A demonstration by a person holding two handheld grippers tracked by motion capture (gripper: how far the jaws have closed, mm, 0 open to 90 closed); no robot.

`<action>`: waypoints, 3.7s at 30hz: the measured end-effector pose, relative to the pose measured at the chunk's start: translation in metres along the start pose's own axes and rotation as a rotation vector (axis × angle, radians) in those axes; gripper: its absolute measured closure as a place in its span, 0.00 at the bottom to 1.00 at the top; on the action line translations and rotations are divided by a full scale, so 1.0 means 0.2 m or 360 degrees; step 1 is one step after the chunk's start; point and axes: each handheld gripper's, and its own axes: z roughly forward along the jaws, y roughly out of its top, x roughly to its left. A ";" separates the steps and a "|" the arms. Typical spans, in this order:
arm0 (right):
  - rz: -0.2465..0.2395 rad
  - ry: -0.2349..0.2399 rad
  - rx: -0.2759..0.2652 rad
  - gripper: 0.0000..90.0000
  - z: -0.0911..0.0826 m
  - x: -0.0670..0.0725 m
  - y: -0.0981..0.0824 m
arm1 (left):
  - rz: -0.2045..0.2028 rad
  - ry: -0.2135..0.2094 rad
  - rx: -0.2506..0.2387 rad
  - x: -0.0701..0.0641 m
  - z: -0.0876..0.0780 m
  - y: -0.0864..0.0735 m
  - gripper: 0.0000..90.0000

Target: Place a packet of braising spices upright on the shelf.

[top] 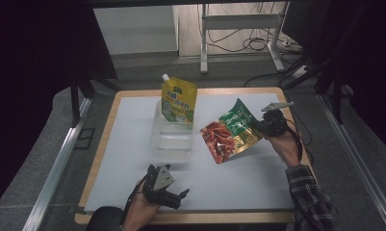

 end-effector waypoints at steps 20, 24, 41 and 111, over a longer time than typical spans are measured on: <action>-0.0113 0.0165 -0.0088 0.99 -0.13 0.14 0.27 | -0.0041 0.0060 -0.0021 0.02 -0.02 0.01 0.00; -0.0146 0.0186 -0.0082 0.99 -0.16 0.18 0.32 | -0.0032 0.0064 -0.0017 0.02 -0.02 0.01 0.00; -0.0294 0.0217 -0.0103 0.99 -0.25 0.32 0.46 | -0.0012 0.0076 -0.0008 0.02 -0.03 0.01 0.00; -0.0353 0.0535 -0.0285 0.99 -0.08 0.61 0.86 | 0.0010 0.0069 -0.0045 0.02 -0.03 0.01 0.00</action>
